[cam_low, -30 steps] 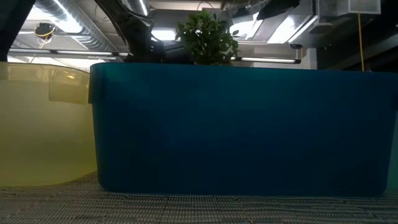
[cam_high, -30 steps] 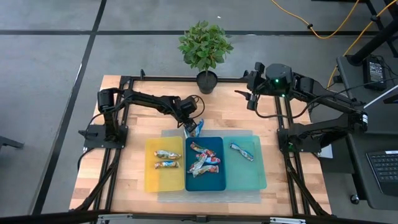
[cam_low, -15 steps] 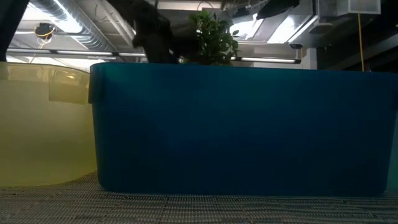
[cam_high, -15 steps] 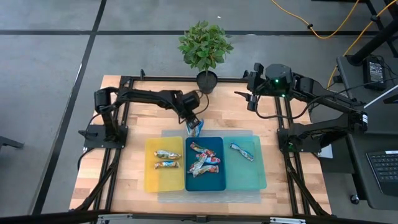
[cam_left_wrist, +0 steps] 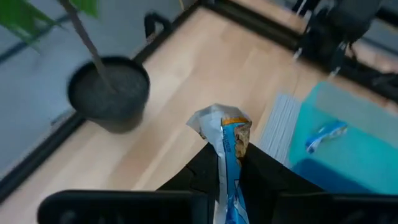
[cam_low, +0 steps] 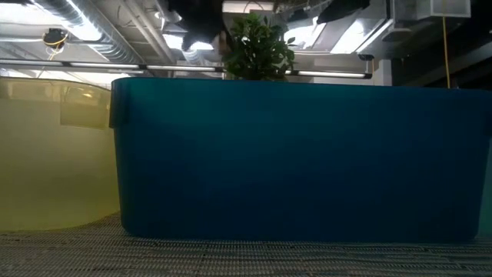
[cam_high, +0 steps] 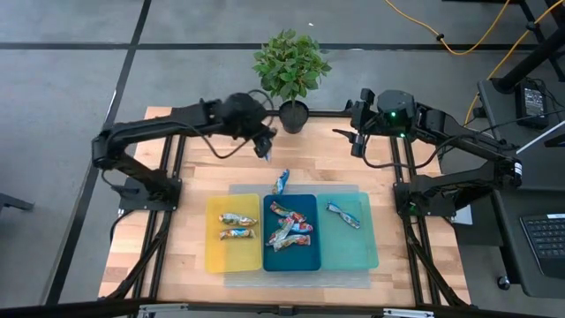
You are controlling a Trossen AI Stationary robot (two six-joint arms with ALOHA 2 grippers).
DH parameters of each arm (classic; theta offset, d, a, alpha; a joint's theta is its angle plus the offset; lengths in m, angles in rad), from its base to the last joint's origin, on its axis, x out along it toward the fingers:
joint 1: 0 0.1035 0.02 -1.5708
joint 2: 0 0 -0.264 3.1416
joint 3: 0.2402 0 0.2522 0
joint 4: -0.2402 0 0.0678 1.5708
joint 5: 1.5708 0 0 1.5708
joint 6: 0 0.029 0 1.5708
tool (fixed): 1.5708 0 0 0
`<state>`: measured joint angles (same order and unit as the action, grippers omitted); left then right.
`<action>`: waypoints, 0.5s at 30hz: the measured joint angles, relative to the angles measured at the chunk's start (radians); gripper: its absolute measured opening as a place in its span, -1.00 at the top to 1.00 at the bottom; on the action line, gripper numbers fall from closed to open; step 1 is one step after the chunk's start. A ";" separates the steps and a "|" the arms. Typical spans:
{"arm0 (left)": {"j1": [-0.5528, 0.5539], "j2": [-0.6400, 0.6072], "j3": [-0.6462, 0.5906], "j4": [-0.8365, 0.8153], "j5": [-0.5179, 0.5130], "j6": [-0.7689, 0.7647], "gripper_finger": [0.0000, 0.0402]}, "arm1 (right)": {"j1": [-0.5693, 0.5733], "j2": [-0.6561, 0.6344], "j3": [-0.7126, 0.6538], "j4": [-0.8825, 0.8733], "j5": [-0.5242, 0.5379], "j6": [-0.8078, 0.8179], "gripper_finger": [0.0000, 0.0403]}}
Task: Pick and place Granola Bars by type
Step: Put the yellow granola bar into the yellow bin
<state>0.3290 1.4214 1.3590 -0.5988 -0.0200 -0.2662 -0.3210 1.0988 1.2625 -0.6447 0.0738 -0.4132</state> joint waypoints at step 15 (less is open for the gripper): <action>-0.149 -0.206 0.000 -0.007 0.118 -0.047 0.77 | -0.021 0.001 0.000 0.061 -0.069 -0.037 -0.10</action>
<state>0.1801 1.2157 1.3586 -0.6059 0.0981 -0.3127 -0.3423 1.0996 1.2625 -0.5838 0.0048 -0.4502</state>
